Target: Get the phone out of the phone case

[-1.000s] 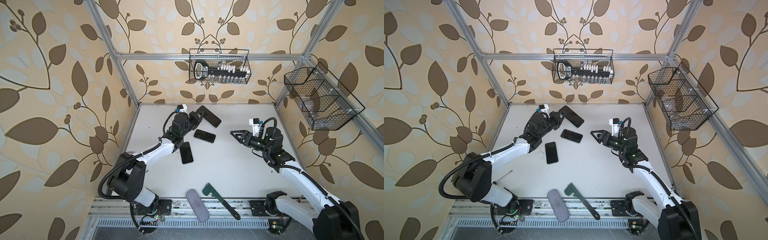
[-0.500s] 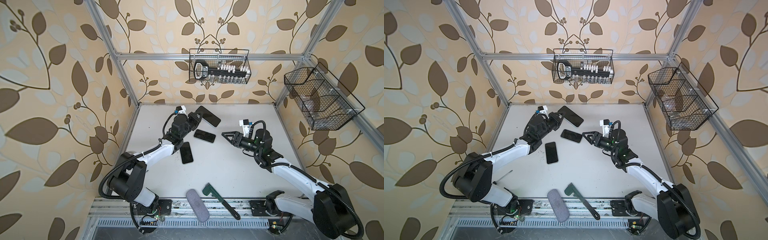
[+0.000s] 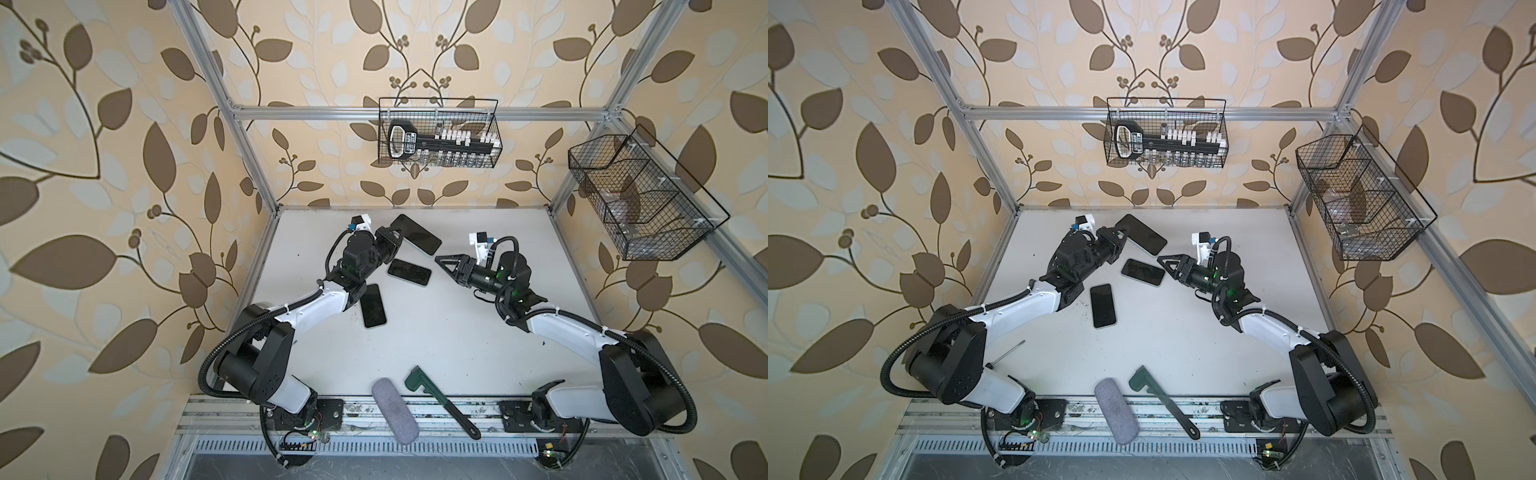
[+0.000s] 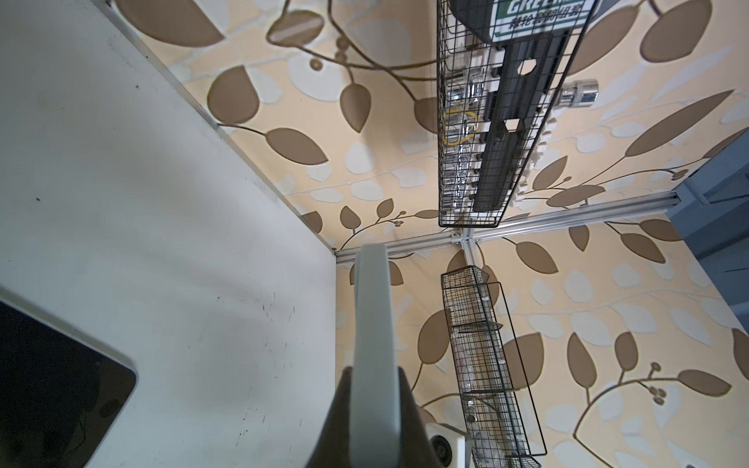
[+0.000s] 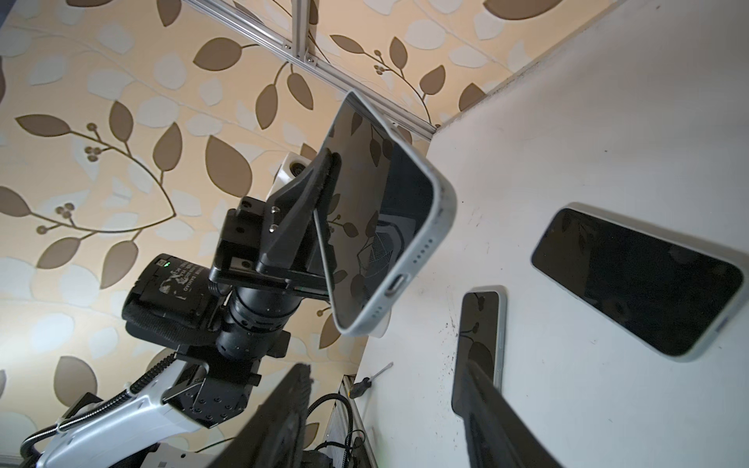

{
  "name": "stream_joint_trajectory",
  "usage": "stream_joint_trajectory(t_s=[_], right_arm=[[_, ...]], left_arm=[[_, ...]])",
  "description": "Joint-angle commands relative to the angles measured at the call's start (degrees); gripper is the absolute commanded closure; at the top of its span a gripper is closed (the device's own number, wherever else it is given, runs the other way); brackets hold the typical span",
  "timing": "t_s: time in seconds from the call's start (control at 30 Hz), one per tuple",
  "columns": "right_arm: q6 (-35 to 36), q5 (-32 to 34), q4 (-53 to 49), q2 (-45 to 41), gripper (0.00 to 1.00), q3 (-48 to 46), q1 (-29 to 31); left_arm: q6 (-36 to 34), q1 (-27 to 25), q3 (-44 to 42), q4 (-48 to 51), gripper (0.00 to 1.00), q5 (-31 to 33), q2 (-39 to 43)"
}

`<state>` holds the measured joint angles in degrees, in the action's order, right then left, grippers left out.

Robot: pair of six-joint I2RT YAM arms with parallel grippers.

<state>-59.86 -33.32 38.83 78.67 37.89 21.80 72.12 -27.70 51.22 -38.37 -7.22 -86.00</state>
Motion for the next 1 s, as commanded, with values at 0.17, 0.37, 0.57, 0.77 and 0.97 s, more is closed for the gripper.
stream_joint_trajectory(t_s=[0.17,0.37,0.57,0.77,0.97], right_arm=[[-3.96,-1.99,8.65,4.24,0.44,2.76,0.85],[-4.48,-2.45,9.95,5.19,0.47,3.23,1.06],[-4.81,-2.69,10.56,5.66,0.51,3.42,1.14],[-5.24,-2.83,11.09,6.21,0.54,3.68,1.31],[-6.32,-3.08,13.05,7.53,0.57,3.91,1.44]], left_arm=[[2.19,-0.71,1.86,-8.62,1.0,-1.86,0.63],[3.03,-0.85,2.21,-9.44,1.0,-2.51,-0.49],[3.72,-1.01,2.39,-10.22,1.0,-2.8,-1.11],[3.99,-1.06,2.65,-10.27,1.0,-2.84,-1.37],[4.08,-1.43,3.45,-10.18,1.0,-3.16,-1.96]])
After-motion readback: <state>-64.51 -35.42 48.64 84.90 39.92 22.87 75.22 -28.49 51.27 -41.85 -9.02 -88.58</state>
